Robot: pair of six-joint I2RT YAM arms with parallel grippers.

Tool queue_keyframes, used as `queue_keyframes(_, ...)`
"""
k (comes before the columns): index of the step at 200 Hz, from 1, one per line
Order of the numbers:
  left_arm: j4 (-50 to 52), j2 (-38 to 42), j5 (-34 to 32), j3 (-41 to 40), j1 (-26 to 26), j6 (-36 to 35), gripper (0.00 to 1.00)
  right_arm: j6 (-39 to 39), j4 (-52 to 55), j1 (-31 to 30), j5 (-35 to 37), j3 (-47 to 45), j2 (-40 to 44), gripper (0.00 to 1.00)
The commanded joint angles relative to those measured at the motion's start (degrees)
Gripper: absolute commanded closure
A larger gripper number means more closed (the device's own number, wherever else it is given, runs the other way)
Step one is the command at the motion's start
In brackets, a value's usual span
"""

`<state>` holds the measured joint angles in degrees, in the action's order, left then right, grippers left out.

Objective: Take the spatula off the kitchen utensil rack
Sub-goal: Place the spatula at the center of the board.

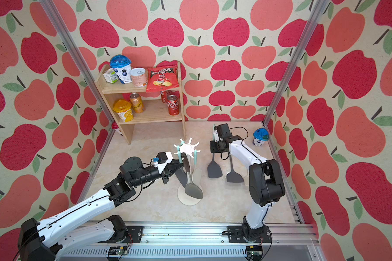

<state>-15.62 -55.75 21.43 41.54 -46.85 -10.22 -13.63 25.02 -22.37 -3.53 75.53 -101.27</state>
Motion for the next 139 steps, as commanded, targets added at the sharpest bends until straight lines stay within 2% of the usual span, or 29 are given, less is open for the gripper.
queue_keyframes(1,5.95,-0.93,-0.93,-2.07,0.26,-0.67,1.00,-0.70,-1.06,0.23,-0.98,0.68,-2.09,1.00)
queue_keyframes(139,6.16,-0.54,-1.56,-2.38,0.28,-0.81,1.00,-1.79,-3.65,1.18,0.09,0.67,-8.04,1.00)
